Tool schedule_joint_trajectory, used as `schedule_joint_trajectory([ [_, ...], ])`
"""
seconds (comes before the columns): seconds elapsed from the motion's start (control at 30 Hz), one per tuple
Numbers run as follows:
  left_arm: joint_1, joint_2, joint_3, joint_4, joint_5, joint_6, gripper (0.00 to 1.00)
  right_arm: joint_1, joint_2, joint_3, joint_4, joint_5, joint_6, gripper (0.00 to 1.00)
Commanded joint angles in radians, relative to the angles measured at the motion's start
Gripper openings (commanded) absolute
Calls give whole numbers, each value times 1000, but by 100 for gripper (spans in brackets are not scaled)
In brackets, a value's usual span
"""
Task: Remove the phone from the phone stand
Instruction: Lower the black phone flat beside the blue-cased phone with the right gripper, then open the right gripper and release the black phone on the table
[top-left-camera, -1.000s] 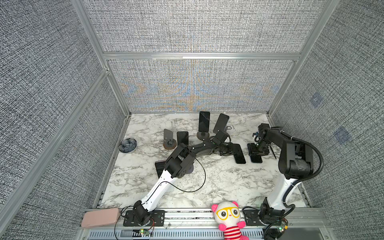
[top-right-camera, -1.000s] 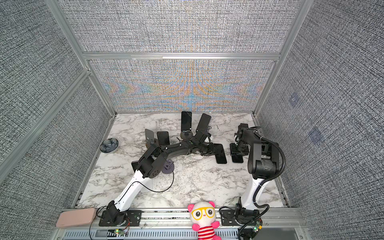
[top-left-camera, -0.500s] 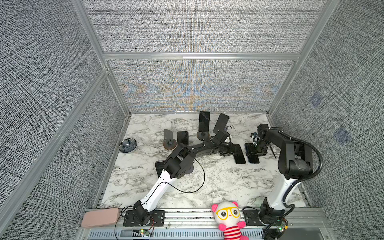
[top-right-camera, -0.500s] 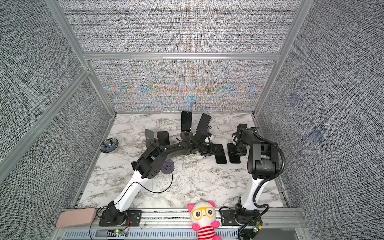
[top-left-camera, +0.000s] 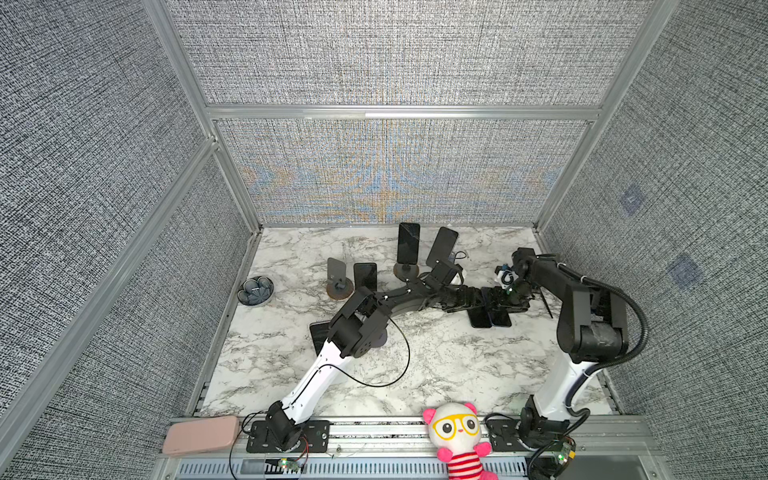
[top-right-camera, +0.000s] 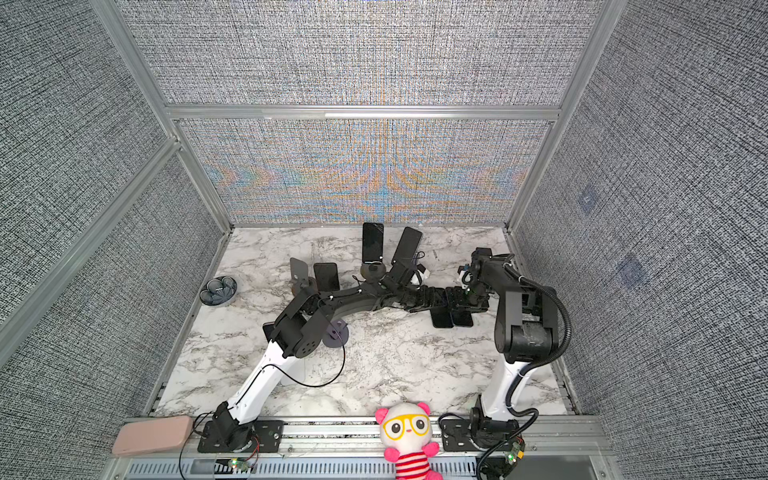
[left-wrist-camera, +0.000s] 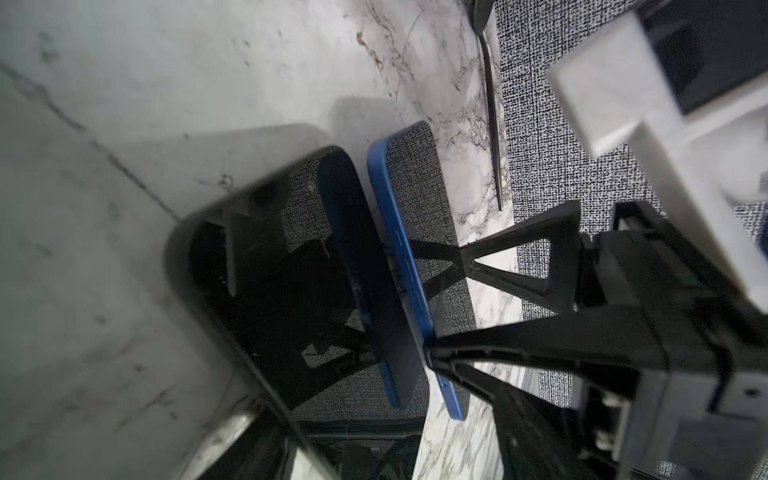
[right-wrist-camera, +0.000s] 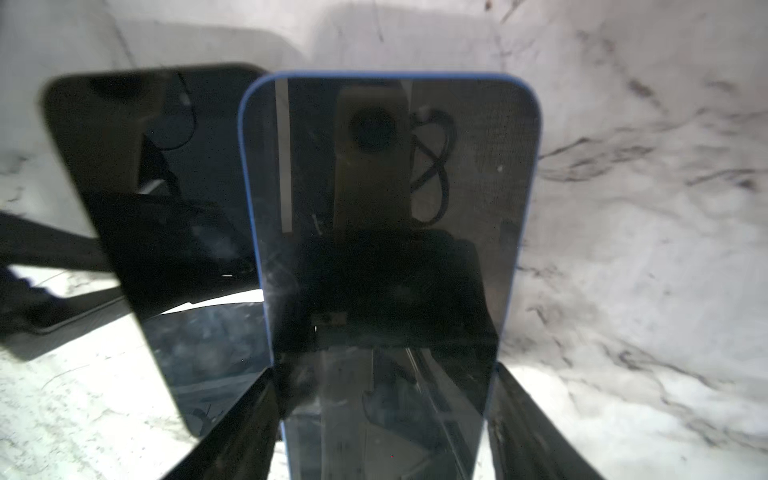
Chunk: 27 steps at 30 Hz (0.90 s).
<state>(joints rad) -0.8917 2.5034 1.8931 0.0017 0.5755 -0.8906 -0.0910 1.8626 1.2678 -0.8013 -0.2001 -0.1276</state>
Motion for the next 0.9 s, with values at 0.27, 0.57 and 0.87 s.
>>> schedule_joint_trajectory([
  [0.27,-6,-61,-79,-108,-40,14,90,-4,-23,6,-9,78,7,72],
  [0.57,-8,-161,-177,-95,-63,34,92,29,-30,-16,40,99,24,76],
  [0.87,-26,-277,-289,-62,-62,70,92,50,0,-38,73,148,41,81],
])
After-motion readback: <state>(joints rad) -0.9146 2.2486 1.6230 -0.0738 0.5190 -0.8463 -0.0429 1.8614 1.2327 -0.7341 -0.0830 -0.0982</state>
